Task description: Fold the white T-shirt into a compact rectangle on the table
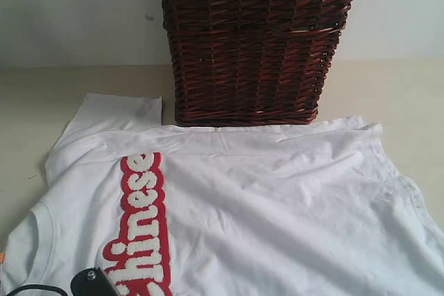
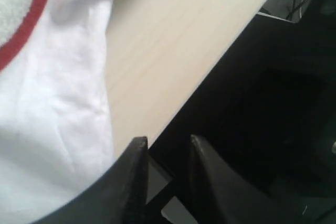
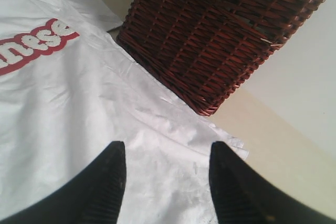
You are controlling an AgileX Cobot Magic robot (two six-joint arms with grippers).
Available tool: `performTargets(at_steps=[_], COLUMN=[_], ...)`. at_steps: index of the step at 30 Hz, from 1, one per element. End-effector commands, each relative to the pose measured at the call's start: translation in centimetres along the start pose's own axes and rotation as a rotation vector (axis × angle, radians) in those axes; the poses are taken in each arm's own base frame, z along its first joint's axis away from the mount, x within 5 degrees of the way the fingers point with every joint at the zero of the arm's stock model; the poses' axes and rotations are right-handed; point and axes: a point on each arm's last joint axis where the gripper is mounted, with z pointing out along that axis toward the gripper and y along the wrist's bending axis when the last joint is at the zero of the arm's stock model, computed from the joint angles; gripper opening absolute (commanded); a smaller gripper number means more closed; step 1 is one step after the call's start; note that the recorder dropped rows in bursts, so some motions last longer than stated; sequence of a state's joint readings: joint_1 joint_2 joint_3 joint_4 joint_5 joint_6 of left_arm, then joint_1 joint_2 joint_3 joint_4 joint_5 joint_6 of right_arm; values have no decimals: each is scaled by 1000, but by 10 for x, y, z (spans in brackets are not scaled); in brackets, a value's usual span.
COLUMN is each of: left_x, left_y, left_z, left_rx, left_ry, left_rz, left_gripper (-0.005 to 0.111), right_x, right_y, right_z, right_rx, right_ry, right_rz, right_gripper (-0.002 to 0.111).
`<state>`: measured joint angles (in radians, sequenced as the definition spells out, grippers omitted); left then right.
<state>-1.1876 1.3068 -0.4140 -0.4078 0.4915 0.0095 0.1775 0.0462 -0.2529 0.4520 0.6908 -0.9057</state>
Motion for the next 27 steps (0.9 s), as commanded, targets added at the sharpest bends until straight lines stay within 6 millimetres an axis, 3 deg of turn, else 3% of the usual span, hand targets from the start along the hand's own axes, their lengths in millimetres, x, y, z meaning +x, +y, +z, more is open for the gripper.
performTargets(at_steps=[1, 9, 19, 27], left_x=[0, 7, 8, 6], left_y=[5, 24, 17, 16], left_z=[1, -2, -1, 3], left_rx=[-43, -247, -173, -135], left_ry=[-19, 60, 66, -1], left_rz=[-17, 51, -67, -41], left_gripper=[36, 46, 49, 49], right_x=[1, 1, 1, 1], right_y=[1, 1, 1, 1], right_z=[1, 1, 1, 1], right_rx=[2, 1, 1, 1], right_ry=[-5, -6, -6, -6], right_rz=[12, 14, 14, 14], right_gripper=[49, 49, 49, 49])
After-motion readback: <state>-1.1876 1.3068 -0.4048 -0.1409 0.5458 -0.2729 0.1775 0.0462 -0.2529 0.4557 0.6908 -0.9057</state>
